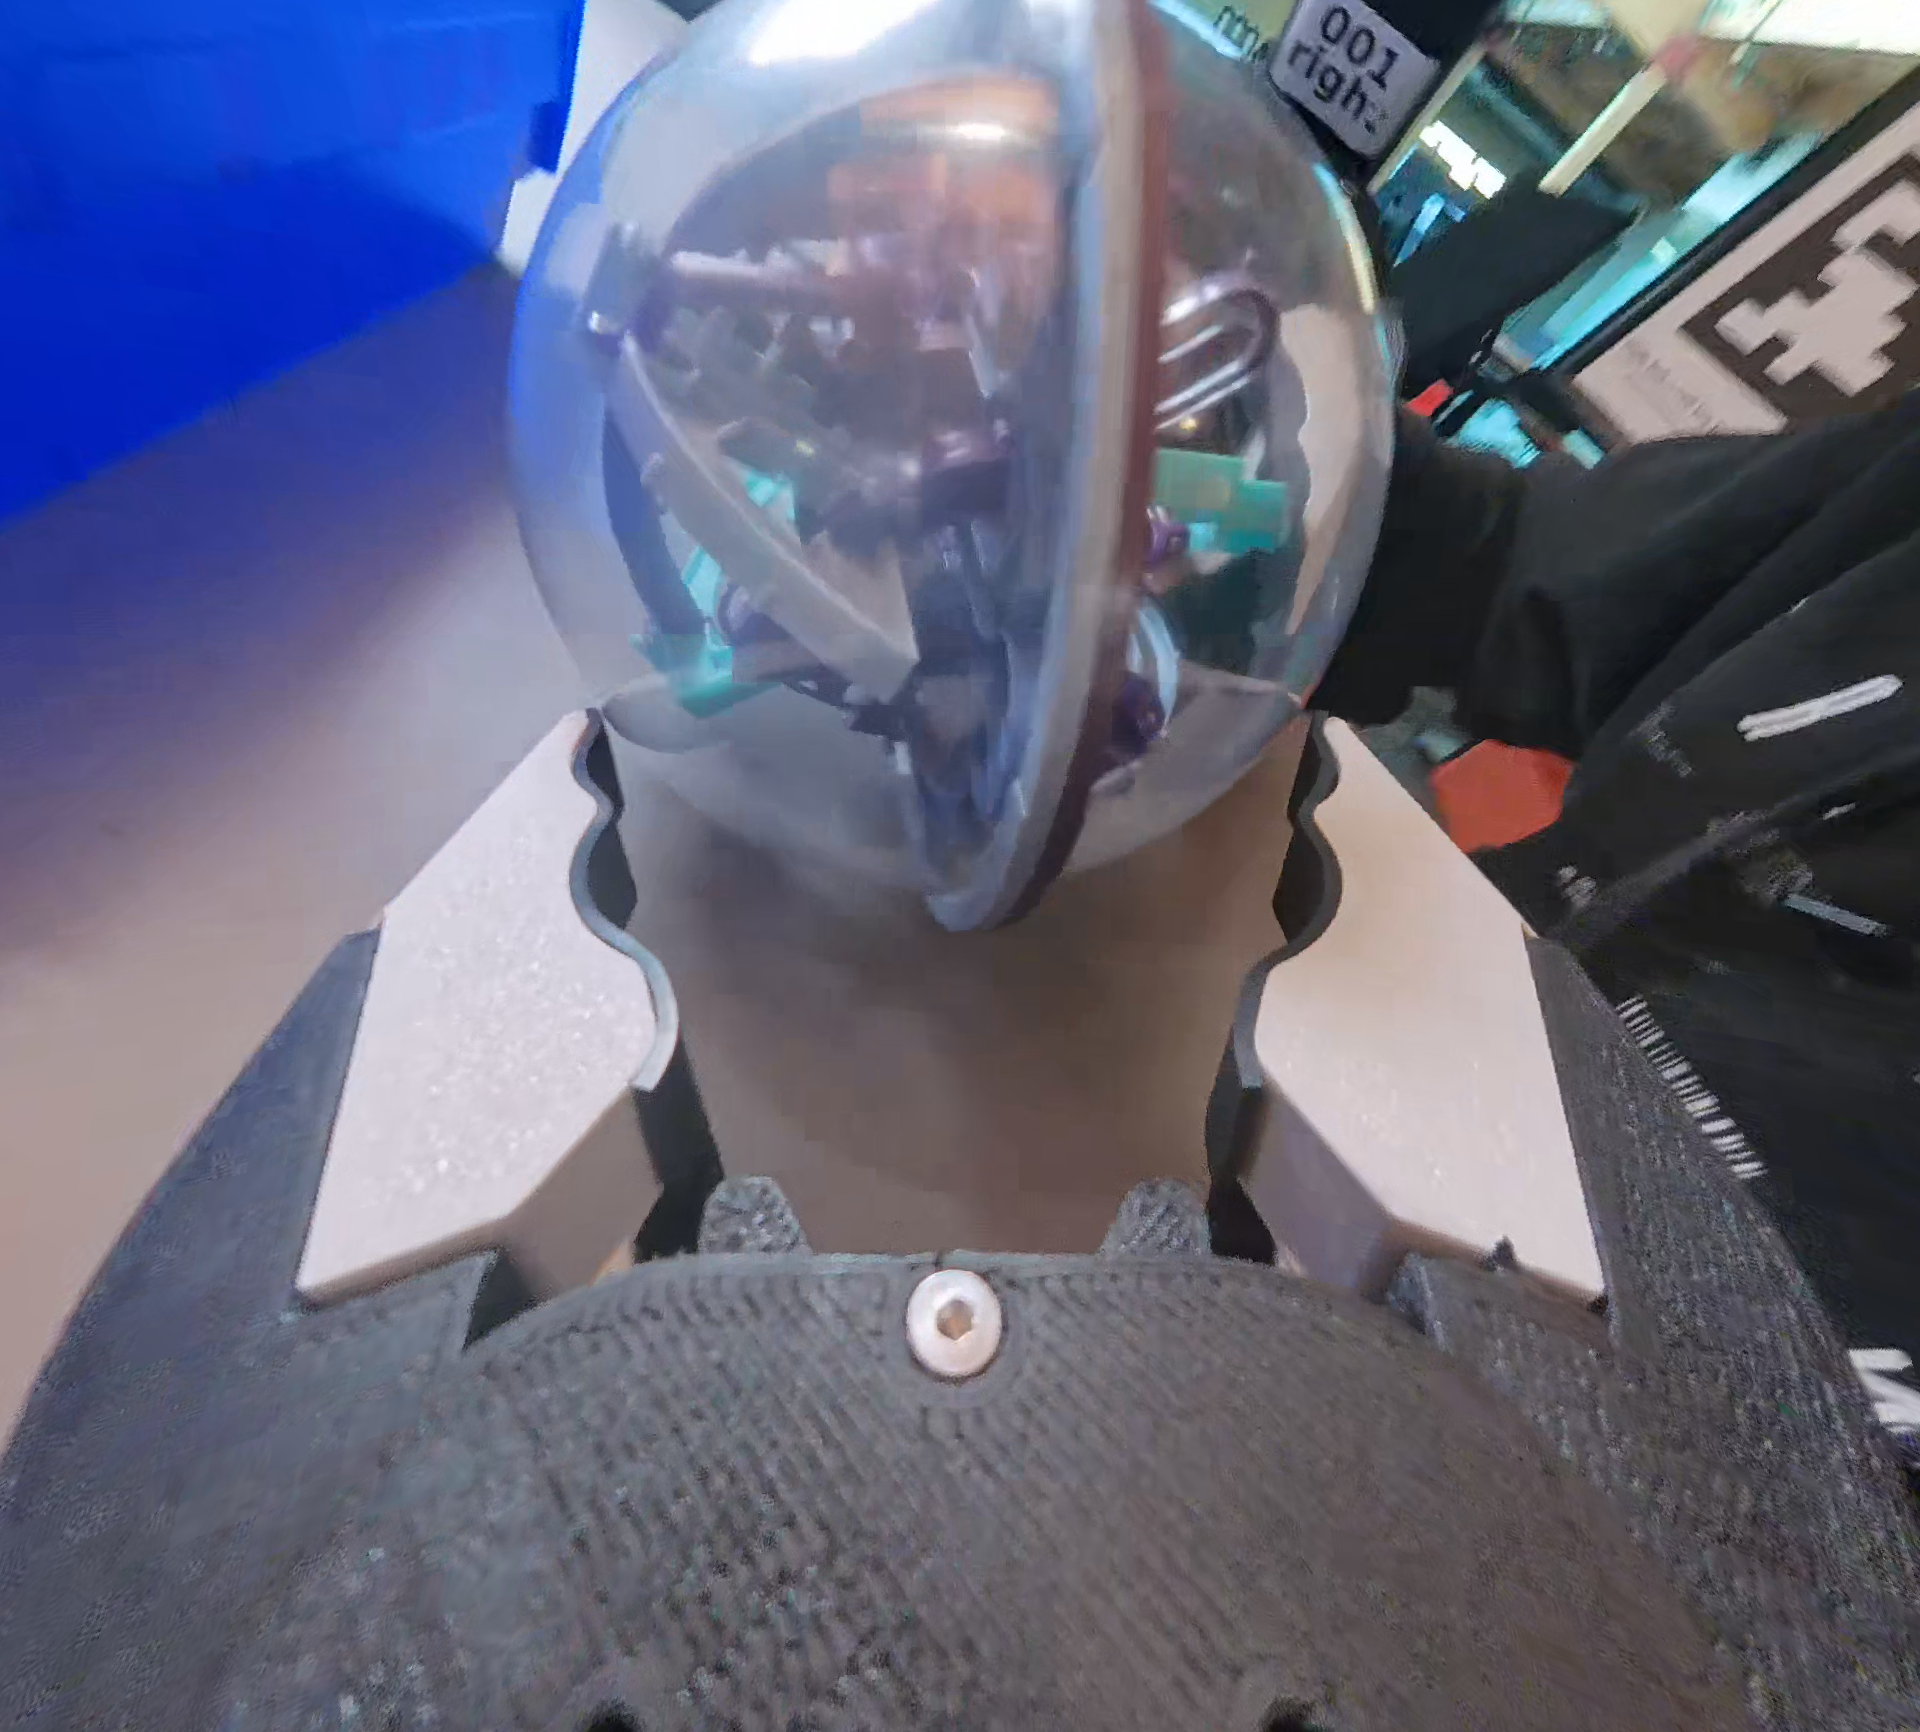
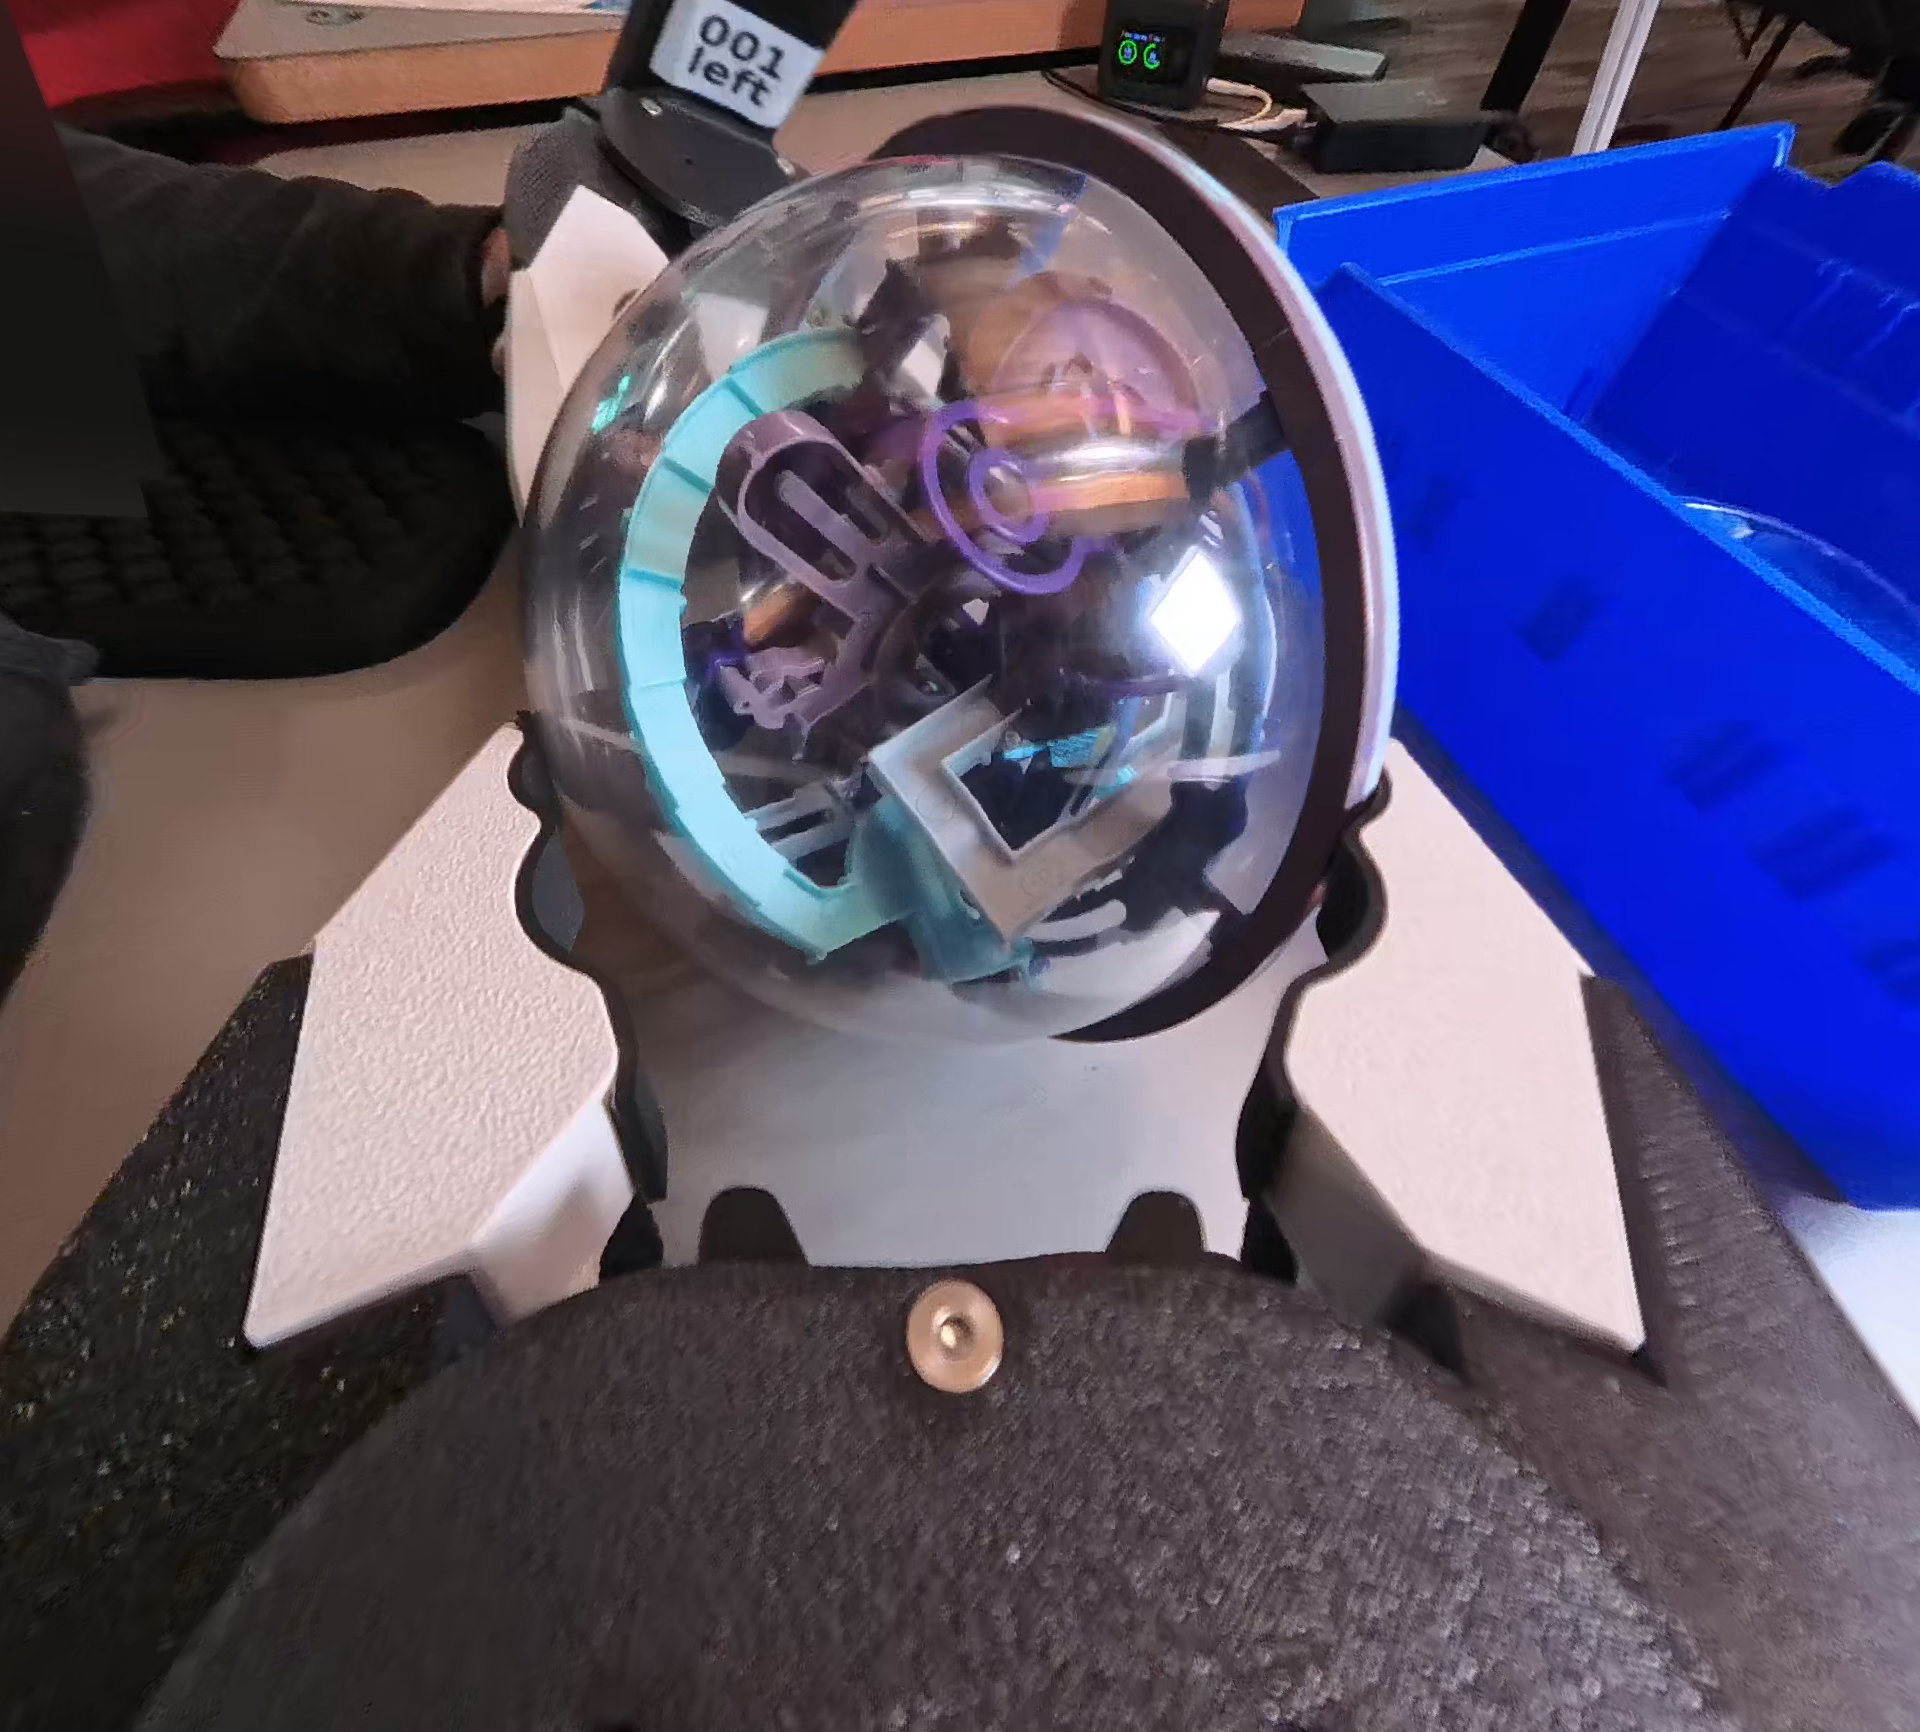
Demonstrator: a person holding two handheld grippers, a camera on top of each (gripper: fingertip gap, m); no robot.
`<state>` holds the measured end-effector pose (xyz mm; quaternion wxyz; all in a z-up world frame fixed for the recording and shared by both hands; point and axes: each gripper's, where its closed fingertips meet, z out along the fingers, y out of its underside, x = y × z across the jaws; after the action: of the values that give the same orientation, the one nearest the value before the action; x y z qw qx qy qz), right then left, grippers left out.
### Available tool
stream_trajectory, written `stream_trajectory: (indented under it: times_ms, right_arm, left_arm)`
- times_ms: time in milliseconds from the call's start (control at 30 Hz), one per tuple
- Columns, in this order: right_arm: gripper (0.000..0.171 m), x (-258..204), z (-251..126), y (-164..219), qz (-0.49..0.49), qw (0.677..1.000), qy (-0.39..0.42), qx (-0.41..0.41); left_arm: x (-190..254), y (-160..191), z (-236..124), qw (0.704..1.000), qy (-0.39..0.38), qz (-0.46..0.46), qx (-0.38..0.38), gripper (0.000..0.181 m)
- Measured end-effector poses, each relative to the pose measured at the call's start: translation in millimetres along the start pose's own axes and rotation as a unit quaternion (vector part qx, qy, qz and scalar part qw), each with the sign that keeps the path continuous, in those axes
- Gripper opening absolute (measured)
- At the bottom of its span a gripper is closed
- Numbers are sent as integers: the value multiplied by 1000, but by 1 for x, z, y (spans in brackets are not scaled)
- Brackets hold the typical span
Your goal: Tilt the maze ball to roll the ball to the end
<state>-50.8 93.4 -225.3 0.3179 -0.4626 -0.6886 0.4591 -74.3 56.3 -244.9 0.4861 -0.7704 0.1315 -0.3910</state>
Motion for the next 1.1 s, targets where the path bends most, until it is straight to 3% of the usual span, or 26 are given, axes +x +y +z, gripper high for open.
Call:
stream_trajectory:
  times_ms: [167,333,500,700,833,967,1100]
  right_arm:
    - [139,-2,-1,-3,11,1000,-9,6]
    - [139,1,0,-3,27,1000,-10,9]
    - [138,3,-2,-1,44,998,-25,25]
    - [149,5,0,18,-49,999,2,3]
    - [148,1,1,14,-40,999,-9,16]
    - [141,3,0,19,-3,1000,-23,14]
    - [132,6,-4,12,50,997,-40,37]
  left_arm:
    - [4,-24,-12,991,-40,117,60,131]
    - [-2,-19,-4,983,-81,156,46,131]
    - [-4,-19,-4,993,-59,91,49,130]
    - [-4,-20,-3,993,26,-93,68,126]
    - [-2,-16,-4,989,44,-124,60,127]
    - [4,-23,-9,997,-10,39,67,138]
    - [5,-35,-10,968,-103,219,71,140]
